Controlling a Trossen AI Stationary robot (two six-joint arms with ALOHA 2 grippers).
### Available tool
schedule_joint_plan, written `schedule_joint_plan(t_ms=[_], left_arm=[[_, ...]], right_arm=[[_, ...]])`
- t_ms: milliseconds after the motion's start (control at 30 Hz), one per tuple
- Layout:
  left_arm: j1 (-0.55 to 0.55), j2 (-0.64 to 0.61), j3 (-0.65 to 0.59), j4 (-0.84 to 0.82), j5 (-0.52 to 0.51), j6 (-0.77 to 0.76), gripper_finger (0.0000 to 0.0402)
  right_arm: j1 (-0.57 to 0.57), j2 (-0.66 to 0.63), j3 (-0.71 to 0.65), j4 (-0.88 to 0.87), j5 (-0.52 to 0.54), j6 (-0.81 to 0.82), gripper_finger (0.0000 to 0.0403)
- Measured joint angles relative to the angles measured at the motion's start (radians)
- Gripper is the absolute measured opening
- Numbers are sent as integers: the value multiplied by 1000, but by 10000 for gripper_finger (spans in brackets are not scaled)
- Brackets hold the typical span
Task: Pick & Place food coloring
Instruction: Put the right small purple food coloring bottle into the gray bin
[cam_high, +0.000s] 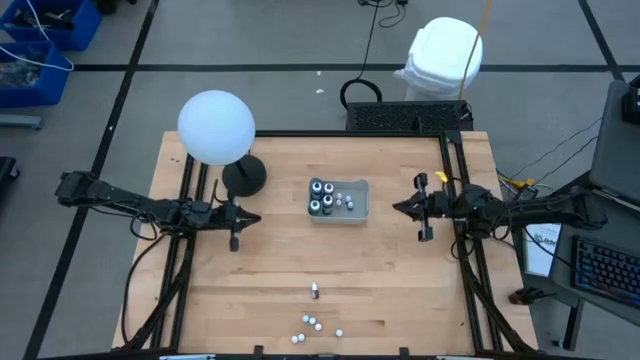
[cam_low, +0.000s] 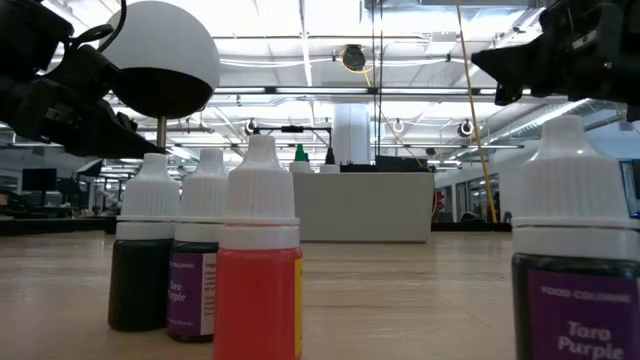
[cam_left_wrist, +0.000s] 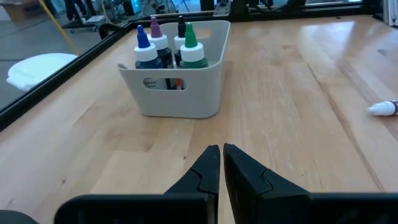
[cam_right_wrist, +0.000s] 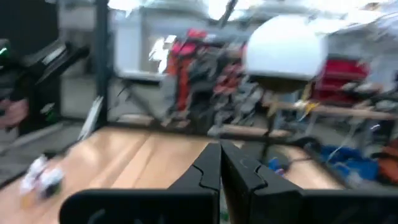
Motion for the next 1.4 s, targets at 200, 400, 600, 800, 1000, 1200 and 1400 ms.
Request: schedule_joint_plan(t_ms=[200, 400, 600, 800, 1000, 1200, 1400], left_arm=[[0, 0, 0, 27, 0, 2, 30], [0, 0, 0, 92, 0, 3, 31], [0, 0, 0, 119, 0, 42, 31], [0, 0, 0, 120, 0, 42, 31], [0, 0, 0, 119, 0, 42, 31], [0, 0, 0, 119, 0, 42, 31], [0, 0, 0, 119, 0, 21, 31]], right_arm=[[127, 107, 130, -42, 5, -15, 0], [252, 313, 266, -57, 83, 21, 0], [359, 561, 450, -107, 113, 78, 0], [445, 770, 655, -321, 216, 103, 0], [513, 950, 866, -555, 240, 163, 0], [574, 1095, 1093, -804, 239, 217, 0], [615, 1215, 1303, -1003, 239, 250, 0]])
